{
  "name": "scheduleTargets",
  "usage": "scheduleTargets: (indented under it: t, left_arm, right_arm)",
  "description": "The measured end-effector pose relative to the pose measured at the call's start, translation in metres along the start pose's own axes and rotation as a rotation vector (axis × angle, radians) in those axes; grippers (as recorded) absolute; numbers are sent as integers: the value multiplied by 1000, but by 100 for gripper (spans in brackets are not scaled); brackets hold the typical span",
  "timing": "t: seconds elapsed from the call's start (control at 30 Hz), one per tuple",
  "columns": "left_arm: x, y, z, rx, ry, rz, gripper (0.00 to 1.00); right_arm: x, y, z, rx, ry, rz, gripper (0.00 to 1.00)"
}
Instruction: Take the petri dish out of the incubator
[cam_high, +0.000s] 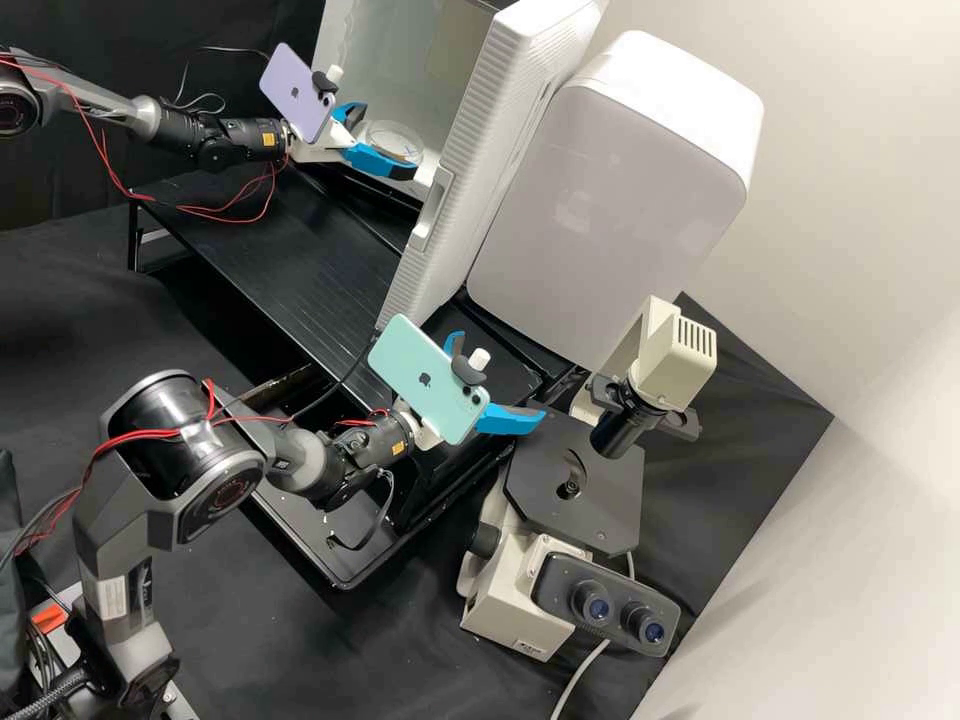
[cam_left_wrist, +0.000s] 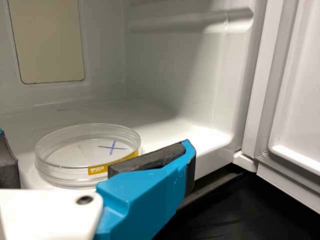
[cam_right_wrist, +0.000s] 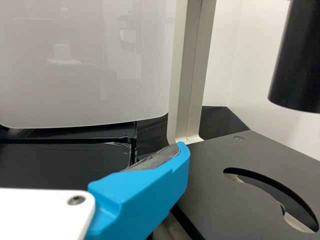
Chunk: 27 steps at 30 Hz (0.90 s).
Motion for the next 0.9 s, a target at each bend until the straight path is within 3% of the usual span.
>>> scheduleTargets:
  t: [0.3, 0.57, 0.9]
  left_arm:
    - [1, 1, 0, -2, 4, -7, 100]
    - [7, 13, 3, -1, -1, 19, 100]
    - [17, 17, 1, -16, 15, 12, 100]
  right_arm:
    - [0, 0, 0, 0, 0, 0, 100]
    - [0, 0, 0, 0, 0, 0, 100]
    - [0, 0, 0, 0, 0, 0, 100]
